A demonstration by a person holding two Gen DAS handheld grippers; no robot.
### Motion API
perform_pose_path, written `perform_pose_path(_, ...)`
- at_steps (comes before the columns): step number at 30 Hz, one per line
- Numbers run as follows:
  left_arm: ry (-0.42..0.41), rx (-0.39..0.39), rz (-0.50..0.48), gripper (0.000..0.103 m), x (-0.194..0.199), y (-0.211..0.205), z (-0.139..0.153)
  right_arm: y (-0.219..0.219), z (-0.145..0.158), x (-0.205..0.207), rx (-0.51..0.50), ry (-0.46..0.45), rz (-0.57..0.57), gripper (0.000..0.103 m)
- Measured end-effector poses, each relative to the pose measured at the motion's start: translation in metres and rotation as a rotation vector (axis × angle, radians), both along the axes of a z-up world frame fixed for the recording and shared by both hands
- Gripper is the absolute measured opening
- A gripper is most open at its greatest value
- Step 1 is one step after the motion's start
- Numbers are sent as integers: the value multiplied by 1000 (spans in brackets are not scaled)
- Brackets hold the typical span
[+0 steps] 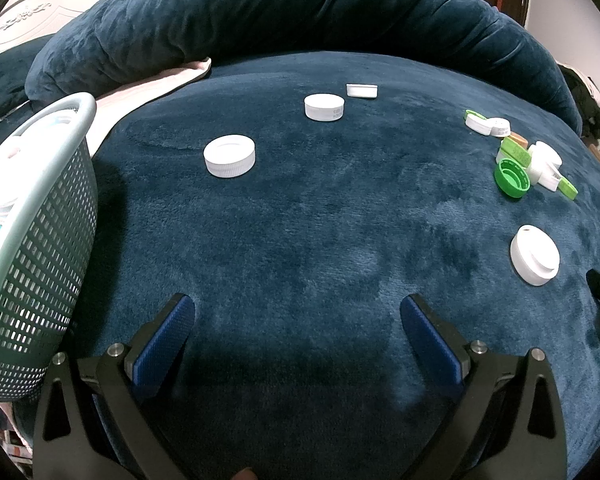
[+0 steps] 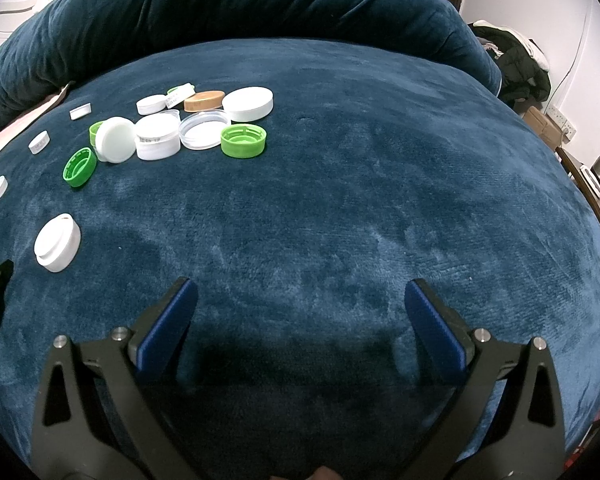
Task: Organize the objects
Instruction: 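Lower the left gripper onto a white cap and close it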
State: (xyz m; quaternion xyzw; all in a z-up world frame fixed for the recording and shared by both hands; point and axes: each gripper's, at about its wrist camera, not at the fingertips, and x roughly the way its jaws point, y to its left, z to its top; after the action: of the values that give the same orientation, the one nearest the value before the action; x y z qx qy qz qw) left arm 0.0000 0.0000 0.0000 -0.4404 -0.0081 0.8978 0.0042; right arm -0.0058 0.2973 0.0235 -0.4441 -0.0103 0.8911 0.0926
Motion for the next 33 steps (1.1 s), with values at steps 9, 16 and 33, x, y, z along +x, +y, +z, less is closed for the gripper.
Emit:
perform_pose_path(9, -13, -9, 8, 103, -2, 2, 1, -5, 1, -2, 28, -22, 5, 103)
perform_pose_path(16, -38, 3, 17, 103, -7, 0, 1, 1, 3, -4, 17, -36, 8, 103)
perform_pose_path(33, 140, -18, 265, 103, -20, -5, 60, -2, 1, -2, 31, -42, 5, 103)
